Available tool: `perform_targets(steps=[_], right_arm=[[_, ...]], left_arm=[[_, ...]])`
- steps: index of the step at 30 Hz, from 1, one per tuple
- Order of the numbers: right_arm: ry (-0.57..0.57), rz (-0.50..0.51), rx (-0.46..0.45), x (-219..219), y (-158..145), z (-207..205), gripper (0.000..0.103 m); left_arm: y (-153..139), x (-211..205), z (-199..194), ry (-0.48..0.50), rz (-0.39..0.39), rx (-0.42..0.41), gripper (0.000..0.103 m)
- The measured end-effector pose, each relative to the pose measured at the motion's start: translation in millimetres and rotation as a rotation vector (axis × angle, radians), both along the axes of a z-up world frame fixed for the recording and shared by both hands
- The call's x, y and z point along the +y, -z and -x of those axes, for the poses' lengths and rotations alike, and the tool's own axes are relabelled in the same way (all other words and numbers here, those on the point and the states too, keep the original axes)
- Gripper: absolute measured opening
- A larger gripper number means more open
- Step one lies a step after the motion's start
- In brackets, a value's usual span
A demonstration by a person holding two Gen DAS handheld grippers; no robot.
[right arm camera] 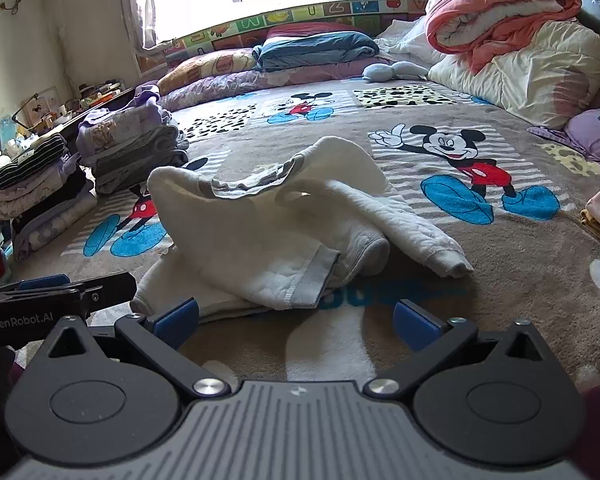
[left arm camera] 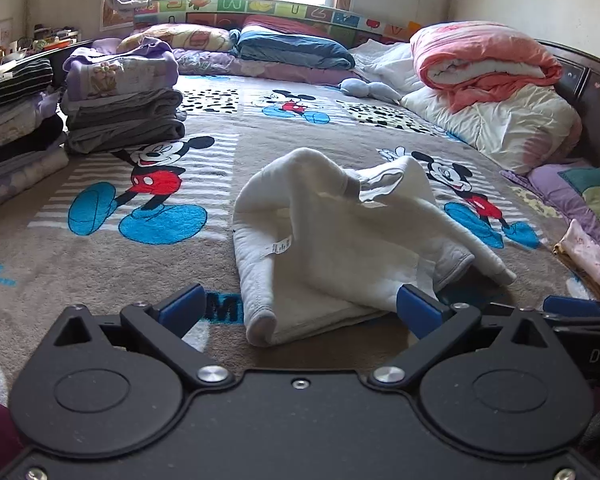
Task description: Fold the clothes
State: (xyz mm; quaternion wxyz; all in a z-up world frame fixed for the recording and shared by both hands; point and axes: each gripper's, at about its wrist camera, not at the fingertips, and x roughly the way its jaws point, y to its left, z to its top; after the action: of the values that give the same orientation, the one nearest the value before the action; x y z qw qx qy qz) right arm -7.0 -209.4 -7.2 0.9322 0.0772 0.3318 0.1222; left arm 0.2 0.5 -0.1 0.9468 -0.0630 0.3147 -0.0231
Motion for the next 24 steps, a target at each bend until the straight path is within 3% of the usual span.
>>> perform_targets(steps=[6,12,24], right_arm=[[0.005,0.006,0.017,-3,-7,-2,0.103],[0.009,0.004,0.021,0,8,-1,0.103],[0.002,-0.005,0.045,-2,9,-3,0.103]], left_arm=[[3,2,-4,0.002,-0.004,0.008,0.103],[8,0,-2,0.014,-0.012,0.014,0.103],[10,0,-2,0.021,-0.007,0.020,0.103]])
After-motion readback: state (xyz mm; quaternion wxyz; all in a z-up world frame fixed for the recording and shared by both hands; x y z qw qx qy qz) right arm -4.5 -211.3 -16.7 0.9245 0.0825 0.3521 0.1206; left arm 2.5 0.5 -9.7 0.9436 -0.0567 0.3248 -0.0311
